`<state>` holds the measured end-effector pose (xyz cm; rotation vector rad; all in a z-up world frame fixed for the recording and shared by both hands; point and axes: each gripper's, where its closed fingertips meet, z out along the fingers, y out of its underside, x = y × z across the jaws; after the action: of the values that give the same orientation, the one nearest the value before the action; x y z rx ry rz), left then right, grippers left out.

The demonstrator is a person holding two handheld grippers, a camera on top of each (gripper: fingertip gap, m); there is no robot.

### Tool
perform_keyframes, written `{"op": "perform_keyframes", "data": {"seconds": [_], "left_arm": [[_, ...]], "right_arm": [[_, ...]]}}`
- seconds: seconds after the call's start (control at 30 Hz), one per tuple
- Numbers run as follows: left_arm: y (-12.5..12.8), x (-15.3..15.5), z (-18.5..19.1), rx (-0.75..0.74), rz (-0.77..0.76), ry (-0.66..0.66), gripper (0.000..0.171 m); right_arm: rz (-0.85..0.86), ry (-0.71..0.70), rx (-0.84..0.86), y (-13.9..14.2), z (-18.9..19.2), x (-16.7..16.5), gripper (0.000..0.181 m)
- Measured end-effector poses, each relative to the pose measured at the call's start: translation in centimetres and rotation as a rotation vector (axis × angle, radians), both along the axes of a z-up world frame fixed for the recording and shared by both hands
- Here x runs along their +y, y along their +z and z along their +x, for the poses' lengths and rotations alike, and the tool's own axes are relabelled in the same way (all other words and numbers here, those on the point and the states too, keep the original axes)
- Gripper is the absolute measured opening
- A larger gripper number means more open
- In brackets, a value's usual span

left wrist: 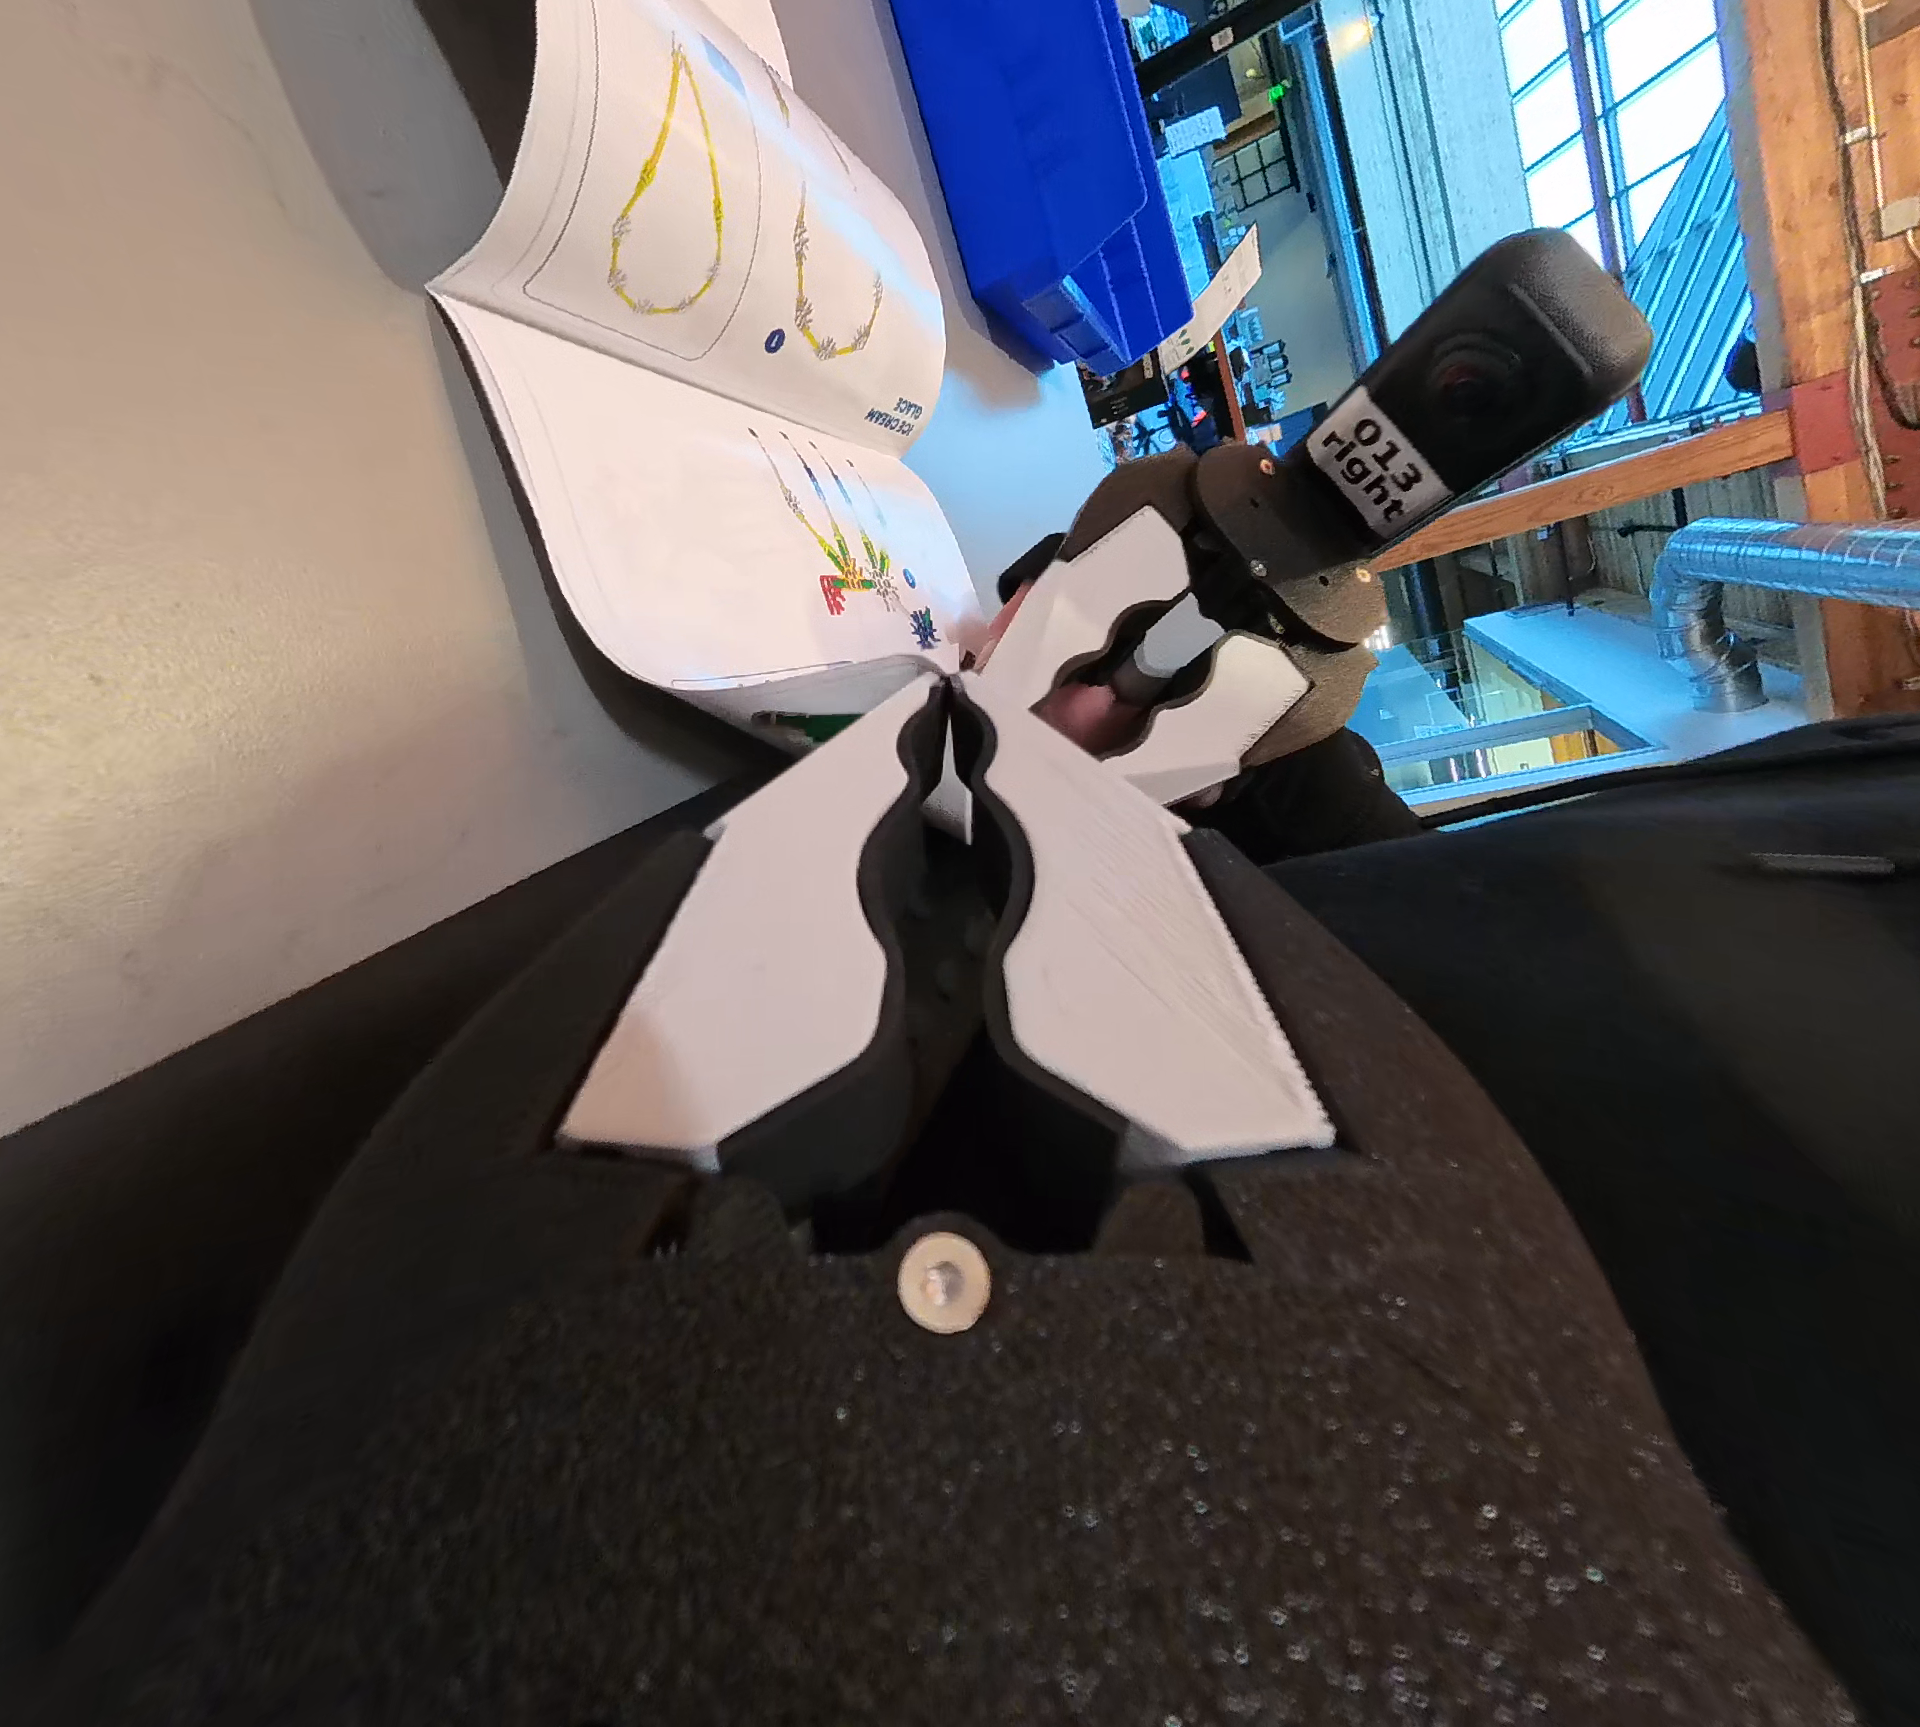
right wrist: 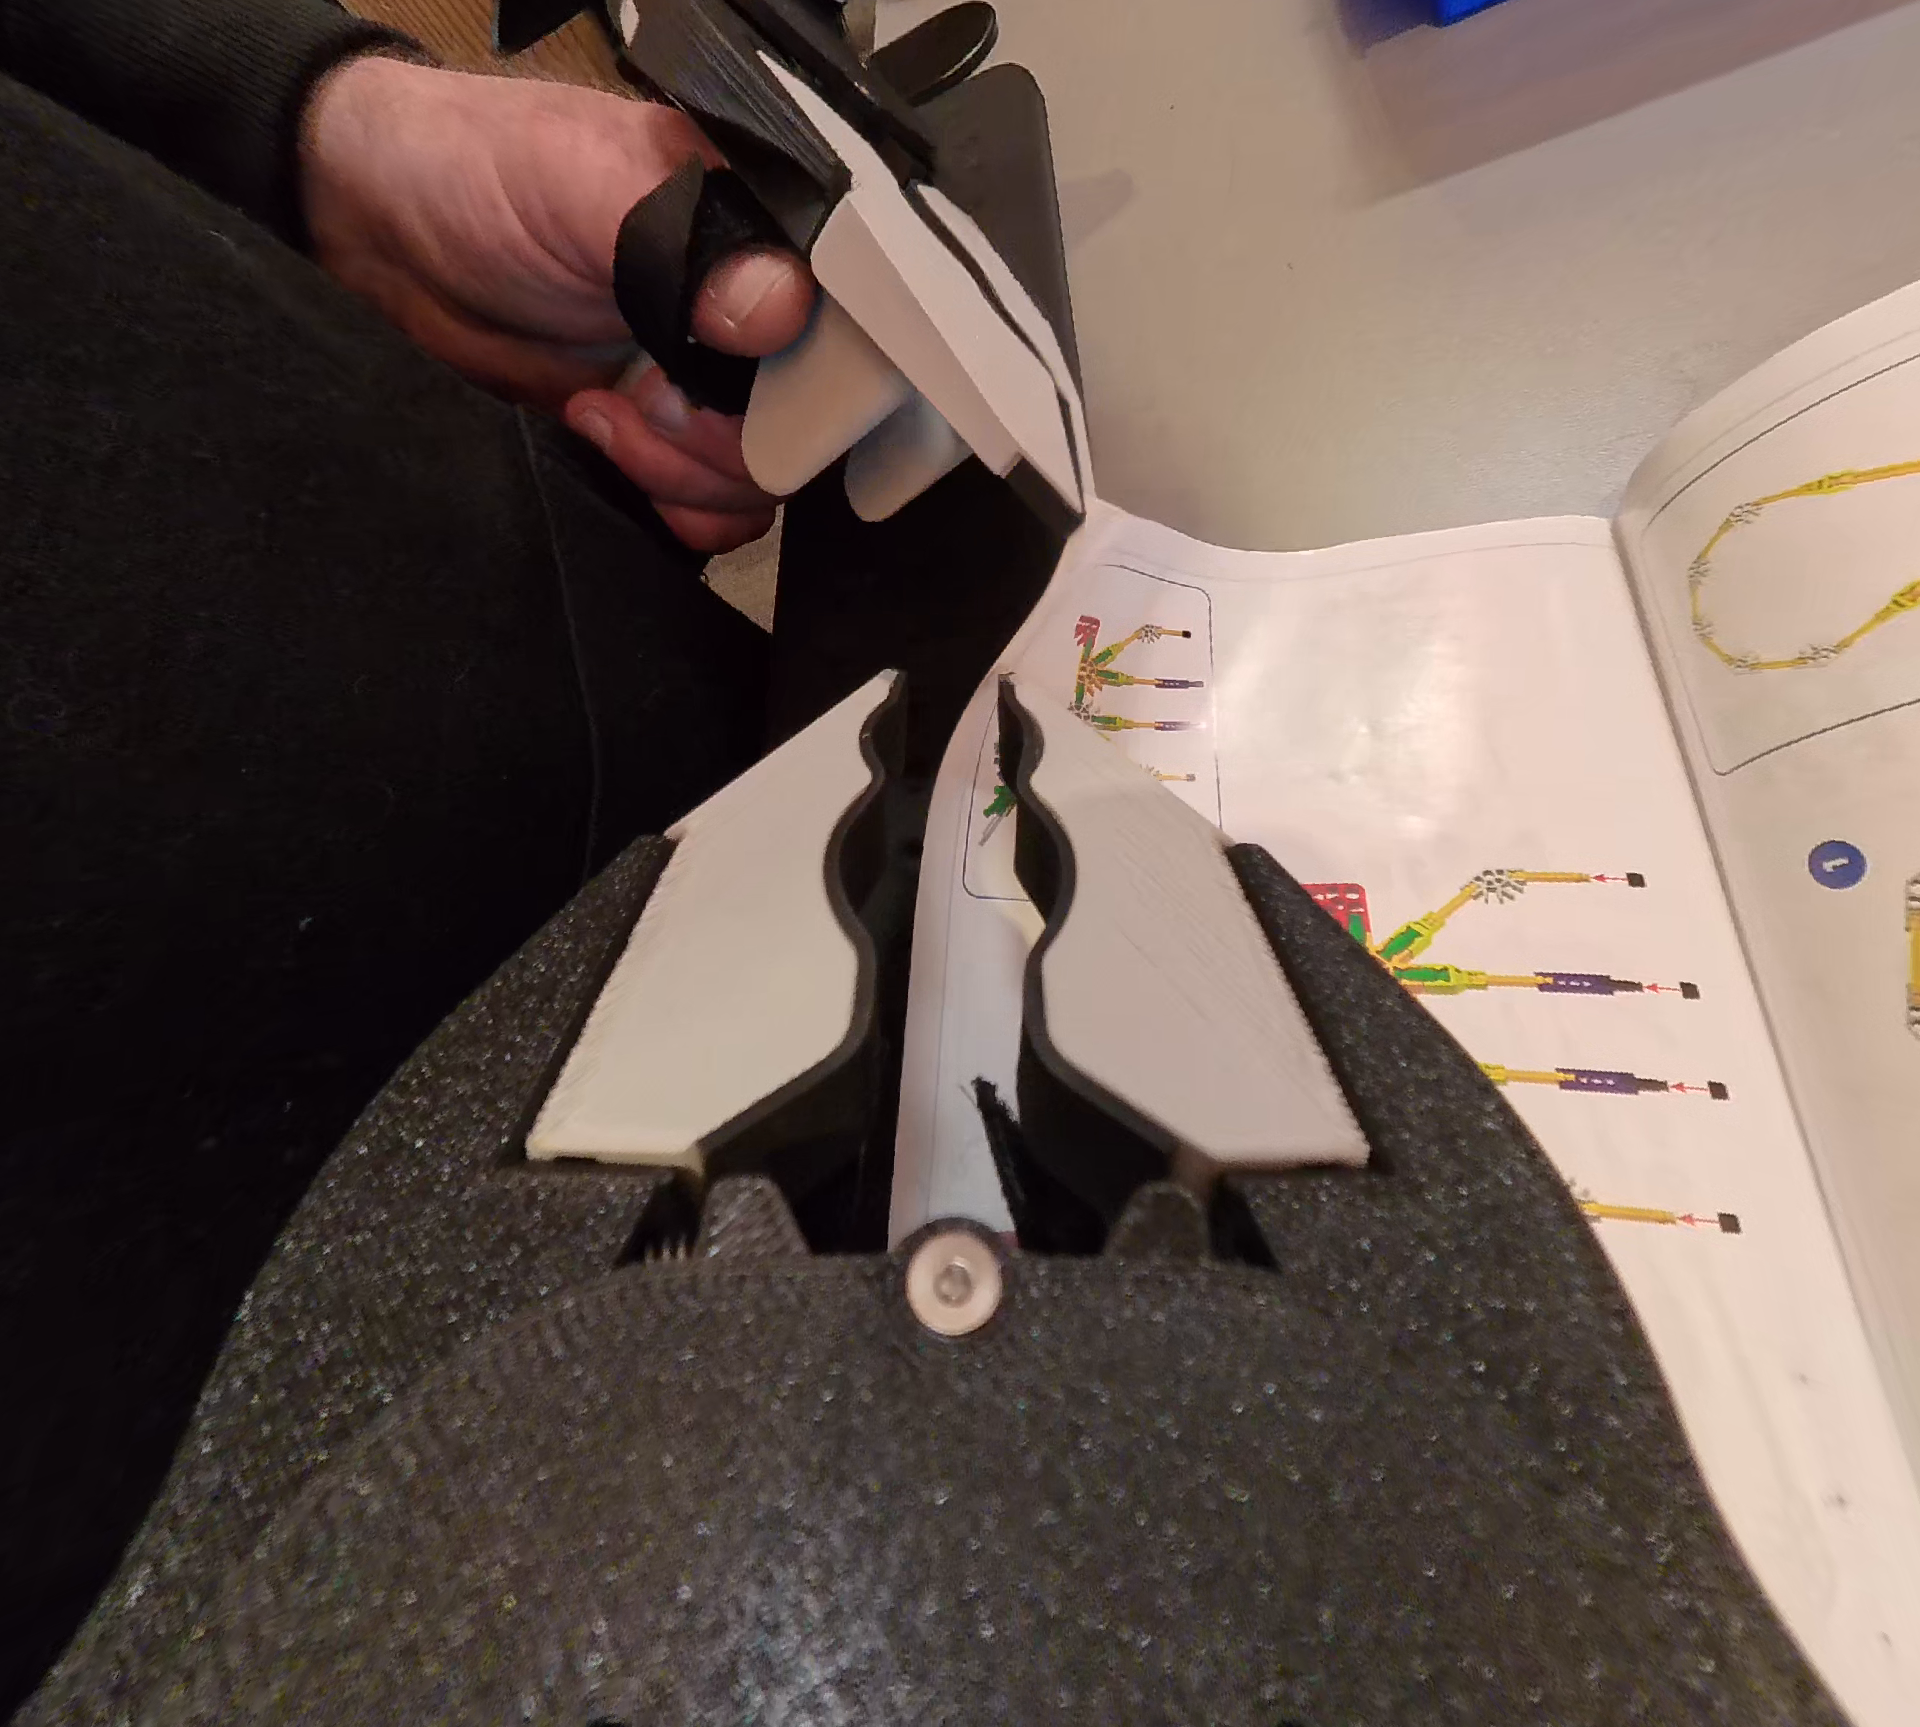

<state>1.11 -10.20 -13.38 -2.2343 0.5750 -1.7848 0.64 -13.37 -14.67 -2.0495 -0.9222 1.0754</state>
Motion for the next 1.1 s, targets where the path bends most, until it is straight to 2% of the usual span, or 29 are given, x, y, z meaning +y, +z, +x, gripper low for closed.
{"op": "perform_keyframes", "data": {"seconds": [0.13, 0.33, 0.67, 1.1], "left_arm": [[0.0, -0.2, 0.0, -0.009, -0.002, -0.007, 0.000], [0.3, -0.6, 0.3, -0.027, 0.034, -0.038, 0.000], [0.8, -0.8, 0.6, -0.067, 0.057, -0.059, 0.000], [3.4, -0.7, 2.5, -0.218, 0.065, -0.105, 0.000]], "right_arm": [[-0.006, -0.024, 0.050, 0.9, 0.3, 0.3, 0.014], [-0.081, -0.147, 0.098, 1.4, 1.3, 2.4, 0.014], [-0.137, -0.148, 0.128, 1.2, 0.9, 2.6, 0.009], [-0.202, -0.172, 0.359, 4.0, 2.2, 2.4, 0.005]]}}
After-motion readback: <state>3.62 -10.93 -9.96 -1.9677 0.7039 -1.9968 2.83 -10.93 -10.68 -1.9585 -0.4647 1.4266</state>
